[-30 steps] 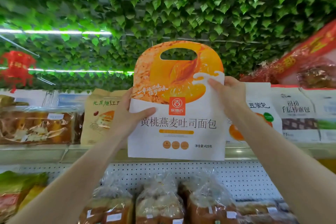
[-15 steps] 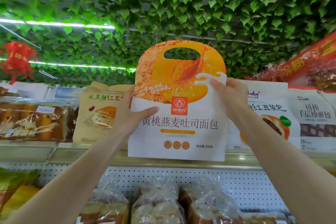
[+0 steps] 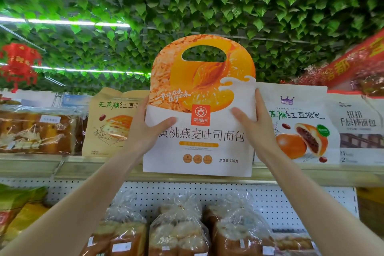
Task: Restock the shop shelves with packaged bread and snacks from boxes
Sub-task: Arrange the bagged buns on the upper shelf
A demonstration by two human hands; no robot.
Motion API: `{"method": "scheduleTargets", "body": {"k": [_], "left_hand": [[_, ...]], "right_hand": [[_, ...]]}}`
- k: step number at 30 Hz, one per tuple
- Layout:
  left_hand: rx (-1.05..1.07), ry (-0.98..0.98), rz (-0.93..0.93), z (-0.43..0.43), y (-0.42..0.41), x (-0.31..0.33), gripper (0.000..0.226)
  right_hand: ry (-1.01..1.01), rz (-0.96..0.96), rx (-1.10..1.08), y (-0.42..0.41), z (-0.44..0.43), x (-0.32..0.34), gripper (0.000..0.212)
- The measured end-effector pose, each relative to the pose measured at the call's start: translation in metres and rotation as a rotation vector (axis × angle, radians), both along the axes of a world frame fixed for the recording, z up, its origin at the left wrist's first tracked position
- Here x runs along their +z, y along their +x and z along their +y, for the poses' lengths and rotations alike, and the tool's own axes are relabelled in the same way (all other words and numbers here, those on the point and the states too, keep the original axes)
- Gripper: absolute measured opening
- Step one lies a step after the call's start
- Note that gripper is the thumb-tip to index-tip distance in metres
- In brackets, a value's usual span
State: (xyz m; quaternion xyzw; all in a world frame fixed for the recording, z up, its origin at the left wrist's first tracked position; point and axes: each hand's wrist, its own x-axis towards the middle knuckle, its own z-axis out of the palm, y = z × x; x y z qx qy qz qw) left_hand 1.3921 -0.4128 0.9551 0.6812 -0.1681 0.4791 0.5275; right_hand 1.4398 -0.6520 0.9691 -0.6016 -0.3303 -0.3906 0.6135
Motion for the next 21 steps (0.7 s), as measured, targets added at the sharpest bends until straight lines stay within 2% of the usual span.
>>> {"method": "scheduleTargets", "body": {"k": [2,4,11,16,21], "left_hand": [[0.018,0.012,0.002,-0.001,-0.001,-0.004,0.085],[0.03,0.03,-0.002,-0.001,-0.001,-0.007,0.086],[0.002,0.072,0.016,0.006,0.001,-0.03,0.066],[0.008,0.107,0.056,0.018,0.007,-0.046,0.067],[0.024,0.06,0.03,0.017,0.013,-0.049,0.066]], "right_hand": [[-0.005,0.053,0.013,0.0,-0.002,-0.015,0.08],[-0.022,0.064,0.034,-0.001,-0.004,-0.026,0.084],[-0.161,0.047,0.034,0.009,-0.015,-0.046,0.076],[-0.184,0.051,0.003,0.013,-0.018,-0.052,0.086],[-0.176,0.063,-0.022,0.017,-0.019,-0.055,0.09]]}}
